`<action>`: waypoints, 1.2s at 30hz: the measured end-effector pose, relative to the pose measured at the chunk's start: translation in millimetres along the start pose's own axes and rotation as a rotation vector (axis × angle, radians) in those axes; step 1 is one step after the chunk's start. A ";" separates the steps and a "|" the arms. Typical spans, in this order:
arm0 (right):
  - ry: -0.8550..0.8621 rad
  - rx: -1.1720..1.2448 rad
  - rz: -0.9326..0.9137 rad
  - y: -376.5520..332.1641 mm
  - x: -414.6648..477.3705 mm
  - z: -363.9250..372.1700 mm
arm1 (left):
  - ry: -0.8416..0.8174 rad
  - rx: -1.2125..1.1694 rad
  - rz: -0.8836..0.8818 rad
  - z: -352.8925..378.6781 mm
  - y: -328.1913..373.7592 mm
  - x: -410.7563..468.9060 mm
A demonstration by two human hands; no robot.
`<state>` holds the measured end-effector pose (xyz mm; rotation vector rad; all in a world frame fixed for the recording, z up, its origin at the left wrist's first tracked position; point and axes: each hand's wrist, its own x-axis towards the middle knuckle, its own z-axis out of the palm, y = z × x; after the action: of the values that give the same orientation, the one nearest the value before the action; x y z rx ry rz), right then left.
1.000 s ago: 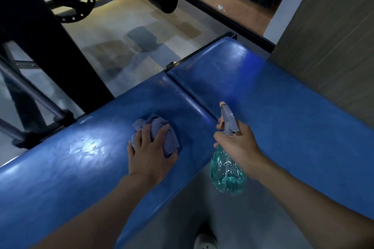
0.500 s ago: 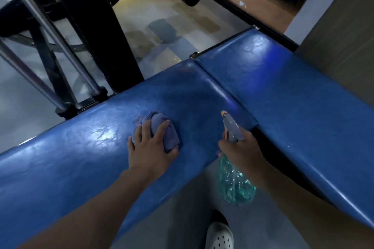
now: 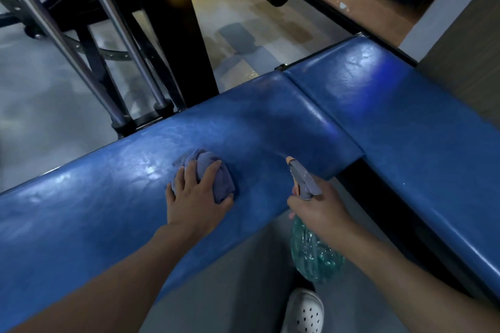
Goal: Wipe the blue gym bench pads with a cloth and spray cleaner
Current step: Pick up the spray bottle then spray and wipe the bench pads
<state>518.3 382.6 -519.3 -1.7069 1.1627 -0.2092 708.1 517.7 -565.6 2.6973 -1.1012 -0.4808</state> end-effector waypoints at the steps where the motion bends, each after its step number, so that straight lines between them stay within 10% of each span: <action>1: 0.009 0.004 -0.004 -0.7 -4.2 2.9 | 0.004 -0.008 -0.003 -0.5 -4.4 -3.4; 36: -0.224 -0.081 -0.086 -44.3 -113.4 158.2 | 0.058 -0.042 -0.234 -26.7 -189.3 -141.1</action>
<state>582.7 571.5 -516.2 -1.8017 0.9454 -0.0226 745.1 752.4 -564.3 2.7977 -0.7552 -0.4524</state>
